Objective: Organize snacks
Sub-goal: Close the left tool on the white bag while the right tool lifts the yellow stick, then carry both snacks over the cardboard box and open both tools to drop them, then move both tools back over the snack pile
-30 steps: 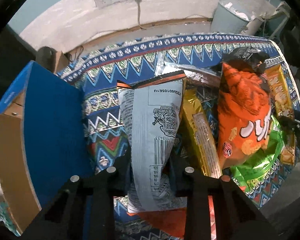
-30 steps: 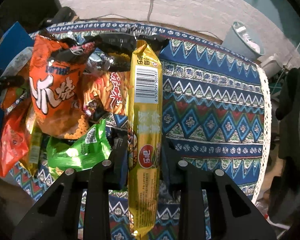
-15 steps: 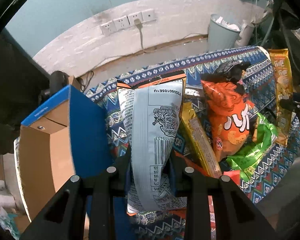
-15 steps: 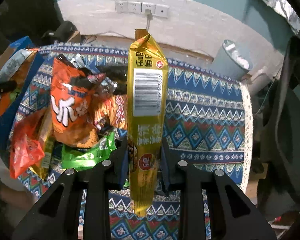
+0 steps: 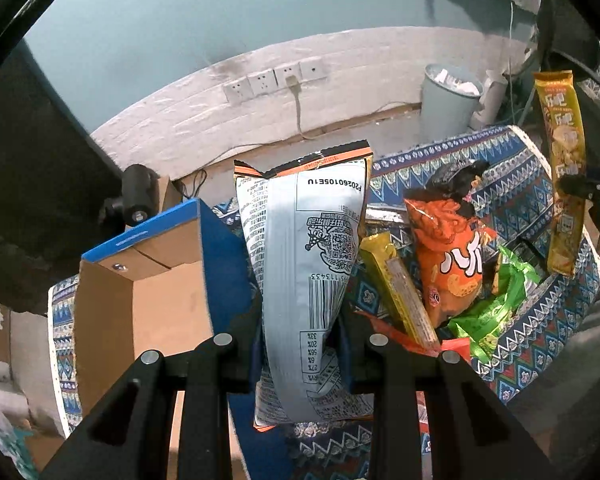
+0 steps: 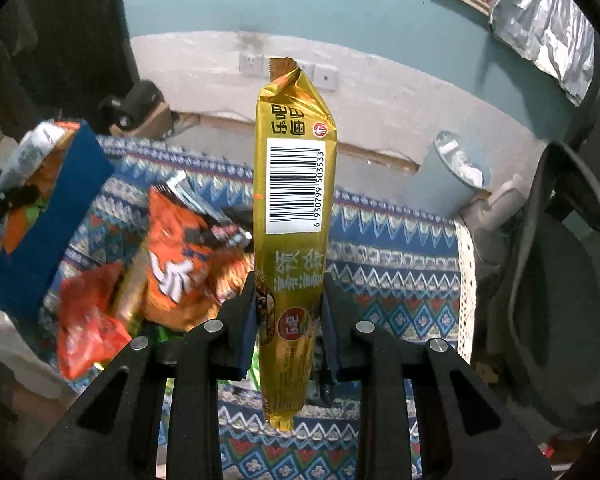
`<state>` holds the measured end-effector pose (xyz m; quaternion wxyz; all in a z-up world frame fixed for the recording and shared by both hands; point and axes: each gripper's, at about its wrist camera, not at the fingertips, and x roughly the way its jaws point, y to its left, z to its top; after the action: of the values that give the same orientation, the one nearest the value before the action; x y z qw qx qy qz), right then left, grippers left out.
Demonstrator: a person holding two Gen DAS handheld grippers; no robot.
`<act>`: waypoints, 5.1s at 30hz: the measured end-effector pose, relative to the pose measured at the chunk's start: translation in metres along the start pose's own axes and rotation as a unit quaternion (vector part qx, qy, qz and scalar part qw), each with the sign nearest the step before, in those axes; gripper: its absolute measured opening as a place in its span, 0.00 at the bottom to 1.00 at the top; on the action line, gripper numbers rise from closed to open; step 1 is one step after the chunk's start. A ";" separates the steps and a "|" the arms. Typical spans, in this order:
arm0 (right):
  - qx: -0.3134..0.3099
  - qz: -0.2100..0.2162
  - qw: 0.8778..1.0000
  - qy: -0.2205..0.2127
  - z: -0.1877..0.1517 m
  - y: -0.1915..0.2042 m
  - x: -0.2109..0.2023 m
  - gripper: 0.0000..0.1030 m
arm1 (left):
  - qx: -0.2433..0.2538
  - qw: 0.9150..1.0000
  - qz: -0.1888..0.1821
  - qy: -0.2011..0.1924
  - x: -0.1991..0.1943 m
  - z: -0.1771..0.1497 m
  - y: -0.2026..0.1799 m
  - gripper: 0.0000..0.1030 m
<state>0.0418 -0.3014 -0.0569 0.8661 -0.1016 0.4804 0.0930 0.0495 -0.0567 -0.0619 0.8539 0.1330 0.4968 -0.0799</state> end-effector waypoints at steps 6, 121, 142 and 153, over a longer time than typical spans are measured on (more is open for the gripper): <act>-0.010 0.022 1.000 -0.021 0.017 0.020 -0.015 0.25 | 0.000 1.000 0.021 -0.020 -0.015 -0.005 0.012 0.29; 0.028 0.080 0.994 0.071 0.023 0.063 0.018 0.74 | -0.095 0.986 -0.064 0.118 0.017 -0.037 0.003 0.72; 0.073 0.041 0.987 0.135 -0.036 0.003 0.058 0.74 | -0.157 0.964 -0.060 0.207 0.089 -0.035 -0.038 0.72; 0.080 0.043 0.983 0.157 -0.047 0.008 0.075 0.74 | -0.179 0.953 -0.081 0.228 0.107 -0.045 -0.051 0.79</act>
<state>0.0405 -0.3010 -0.1460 0.7806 -0.0241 0.6201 0.0742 0.0513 -0.0923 -0.1841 0.7181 -0.0486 0.6938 -0.0262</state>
